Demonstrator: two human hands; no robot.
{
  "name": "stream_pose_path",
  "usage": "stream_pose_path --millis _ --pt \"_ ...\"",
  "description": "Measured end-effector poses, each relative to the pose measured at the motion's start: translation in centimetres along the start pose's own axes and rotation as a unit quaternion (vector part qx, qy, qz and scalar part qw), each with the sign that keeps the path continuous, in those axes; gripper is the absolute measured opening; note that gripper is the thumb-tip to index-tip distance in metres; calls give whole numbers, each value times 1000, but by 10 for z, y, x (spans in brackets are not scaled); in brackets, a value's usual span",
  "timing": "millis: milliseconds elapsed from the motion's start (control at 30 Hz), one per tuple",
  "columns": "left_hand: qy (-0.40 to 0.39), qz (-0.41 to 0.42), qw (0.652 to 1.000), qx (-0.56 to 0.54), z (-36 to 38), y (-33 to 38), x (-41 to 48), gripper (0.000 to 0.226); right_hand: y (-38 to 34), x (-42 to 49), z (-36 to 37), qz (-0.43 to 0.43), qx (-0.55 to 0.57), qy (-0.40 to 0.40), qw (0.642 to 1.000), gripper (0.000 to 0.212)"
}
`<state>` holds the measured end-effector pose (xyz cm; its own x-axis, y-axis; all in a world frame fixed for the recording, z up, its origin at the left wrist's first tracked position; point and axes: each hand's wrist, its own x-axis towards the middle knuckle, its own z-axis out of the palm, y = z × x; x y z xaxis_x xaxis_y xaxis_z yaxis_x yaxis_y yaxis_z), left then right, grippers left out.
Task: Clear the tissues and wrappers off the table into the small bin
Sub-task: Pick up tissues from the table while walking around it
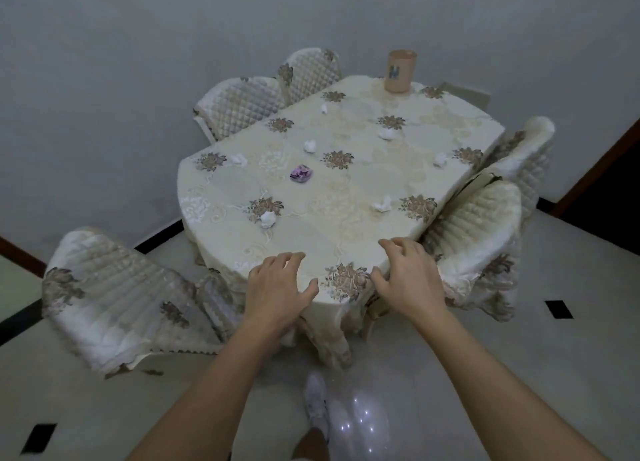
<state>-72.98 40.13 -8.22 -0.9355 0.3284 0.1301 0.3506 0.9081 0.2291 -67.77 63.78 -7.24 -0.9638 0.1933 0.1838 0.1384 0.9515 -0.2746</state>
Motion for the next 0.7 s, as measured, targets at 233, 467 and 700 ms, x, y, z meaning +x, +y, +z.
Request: stream_pose_path --millis 233,467,700 --pt "0 -47 998 -33 35 -43 71 59 13 84 46 17 -10 -34 999 52" --pt "-33 -81 994 -69 68 -87 139 56 19 163 92 37 -23 -88 995 53" --pt "-27 -128 988 -78 100 -116 194 59 43 224 122 84 -8 -131 988 55"
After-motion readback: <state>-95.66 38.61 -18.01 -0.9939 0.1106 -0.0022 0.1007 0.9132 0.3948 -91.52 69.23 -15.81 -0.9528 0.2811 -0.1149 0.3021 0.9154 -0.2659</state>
